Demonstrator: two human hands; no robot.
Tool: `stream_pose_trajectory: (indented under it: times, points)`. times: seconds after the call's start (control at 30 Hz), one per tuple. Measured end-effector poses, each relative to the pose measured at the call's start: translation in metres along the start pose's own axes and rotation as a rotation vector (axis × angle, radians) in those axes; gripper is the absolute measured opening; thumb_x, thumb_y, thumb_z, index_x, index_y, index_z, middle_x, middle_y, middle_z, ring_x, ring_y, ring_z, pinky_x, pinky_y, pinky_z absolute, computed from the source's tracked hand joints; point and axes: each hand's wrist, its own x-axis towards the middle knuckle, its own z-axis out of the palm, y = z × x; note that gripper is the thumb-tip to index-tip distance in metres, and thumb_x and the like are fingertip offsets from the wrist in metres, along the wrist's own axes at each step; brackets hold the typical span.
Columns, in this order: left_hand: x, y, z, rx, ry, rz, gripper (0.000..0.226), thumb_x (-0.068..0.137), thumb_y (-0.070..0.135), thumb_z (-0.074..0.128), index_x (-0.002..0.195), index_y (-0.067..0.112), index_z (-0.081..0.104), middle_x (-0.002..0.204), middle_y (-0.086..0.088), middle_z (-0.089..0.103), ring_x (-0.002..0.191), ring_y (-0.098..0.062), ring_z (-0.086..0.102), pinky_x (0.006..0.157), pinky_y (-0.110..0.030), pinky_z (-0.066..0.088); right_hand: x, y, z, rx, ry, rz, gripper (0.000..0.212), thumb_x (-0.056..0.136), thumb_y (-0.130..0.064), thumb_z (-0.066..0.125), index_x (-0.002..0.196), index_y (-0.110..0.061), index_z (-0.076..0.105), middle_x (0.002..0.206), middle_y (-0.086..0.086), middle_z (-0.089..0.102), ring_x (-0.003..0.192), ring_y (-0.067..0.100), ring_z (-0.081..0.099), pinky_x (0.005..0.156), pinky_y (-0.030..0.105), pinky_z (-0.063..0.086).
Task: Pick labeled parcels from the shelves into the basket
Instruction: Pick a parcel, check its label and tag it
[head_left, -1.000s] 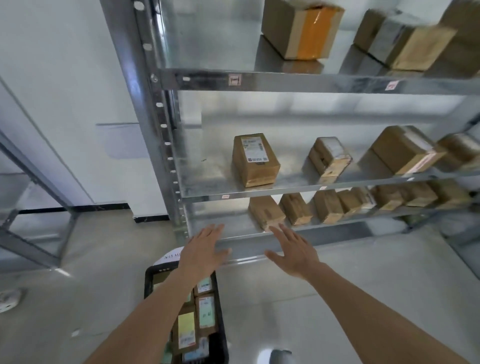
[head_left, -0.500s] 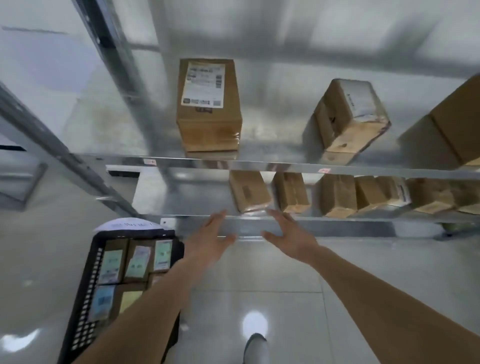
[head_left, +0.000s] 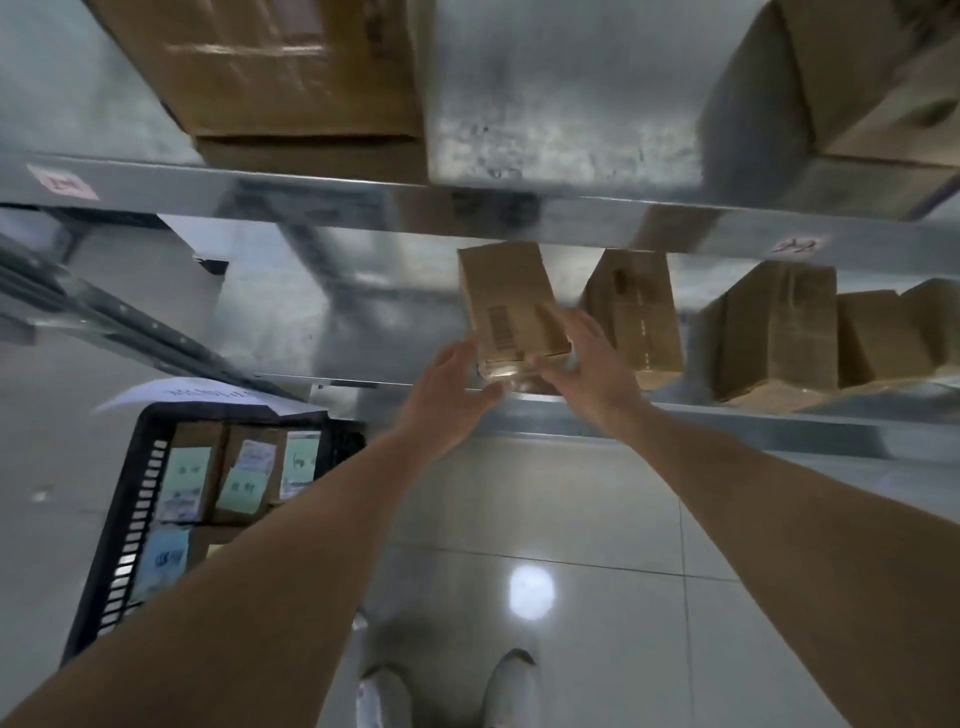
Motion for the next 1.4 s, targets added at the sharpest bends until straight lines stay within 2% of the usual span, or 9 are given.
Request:
stream_pose_trajectory:
  times: [0.17,0.37,0.57,0.87,0.97,1.03,1.17,1.3,1.4]
  points:
    - [0.047,0.000,0.024,-0.080,0.028,0.027,0.077,0.091,0.035,0.065,0.155,0.035,0.022,0.140,-0.002,0.047,0.123,-0.022,0.051,0.101,-0.033,0.044,0.033,0.014,0.005,0.072,-0.024,-0.025,0.068,0.099,-0.039,0.064,0.157,-0.034,0.029,0.155,-0.008,0.040,0.136,0.015,0.047,0.104,0.024,0.037]
    - [0.071,-0.002,0.035,-0.129,0.041,0.025,0.084,0.089,0.031,0.070,0.156,0.031,0.019,0.144,-0.004,0.044,0.124,-0.023,0.049,0.099,-0.032,0.044,0.046,0.018,-0.001,0.357,-0.226,0.091,0.082,0.097,-0.007,0.067,0.161,-0.030,0.021,0.142,-0.003,0.043,0.123,0.016,0.052,0.089,0.019,0.053]
    - [0.060,0.002,0.032,-0.334,0.047,-0.011,0.095,0.077,0.014,0.080,0.155,0.028,0.027,0.142,-0.005,0.046,0.127,-0.026,0.050,0.103,-0.047,0.049,0.036,0.015,-0.001,0.461,-0.169,0.065,0.101,0.084,0.004,0.078,0.160,-0.030,0.022,0.142,-0.006,0.044,0.122,0.012,0.051,0.079,0.012,0.054]
    - [0.034,0.011,0.009,-0.459,0.079,-0.077,0.126,0.055,0.012,0.089,0.152,0.045,0.016,0.125,0.003,0.051,0.113,-0.024,0.058,0.082,-0.044,0.060,0.006,0.001,-0.014,0.550,-0.137,0.174,0.124,0.077,0.001,0.085,0.163,-0.029,0.002,0.153,-0.005,0.037,0.126,0.025,0.056,0.091,0.033,0.058]
    - [0.024,0.013,-0.002,-0.489,0.017,-0.138,0.127,0.057,0.001,0.089,0.155,0.038,0.017,0.129,0.004,0.045,0.112,-0.024,0.058,0.080,-0.041,0.061,-0.003,-0.011,-0.018,0.477,-0.091,0.216,0.113,0.057,-0.036,0.094,0.152,-0.038,0.033,0.143,0.000,0.046,0.122,0.029,0.059,0.089,0.048,0.061]
    - [0.014,0.018,-0.009,-0.491,-0.007,-0.131,0.111,0.064,0.000,0.085,0.153,0.033,0.028,0.130,0.002,0.041,0.108,-0.023,0.059,0.069,-0.026,0.059,-0.005,-0.009,-0.014,0.467,-0.069,0.221,0.101,0.048,-0.056,0.088,0.140,-0.043,0.047,0.135,0.001,0.050,0.122,0.026,0.057,0.095,0.050,0.058]
    - [-0.006,0.028,-0.026,-0.591,-0.007,-0.134,0.072,0.078,0.015,0.080,0.141,0.025,0.047,0.124,0.002,0.054,0.099,-0.010,0.061,0.058,-0.010,0.045,-0.020,-0.033,-0.022,0.594,-0.016,0.212,0.074,0.074,-0.047,0.087,0.137,-0.026,0.056,0.126,-0.003,0.062,0.110,0.011,0.064,0.080,0.025,0.058]
    - [-0.022,0.035,-0.040,-0.682,0.025,-0.212,0.048,0.083,0.032,0.077,0.121,0.013,0.054,0.116,-0.001,0.065,0.098,-0.009,0.062,0.066,-0.018,0.041,-0.033,-0.056,-0.030,0.676,0.038,0.231,0.042,0.085,-0.050,0.077,0.114,-0.021,0.069,0.103,-0.009,0.073,0.088,0.000,0.068,0.070,0.016,0.049]
    - [-0.036,0.048,-0.051,-0.709,0.064,-0.213,0.037,0.090,0.048,0.064,0.092,0.014,0.052,0.094,-0.003,0.063,0.084,-0.011,0.060,0.068,-0.025,0.045,-0.046,-0.073,-0.038,0.758,0.057,0.252,0.029,0.095,-0.045,0.067,0.094,-0.016,0.063,0.085,-0.008,0.065,0.073,-0.002,0.062,0.058,0.006,0.044]
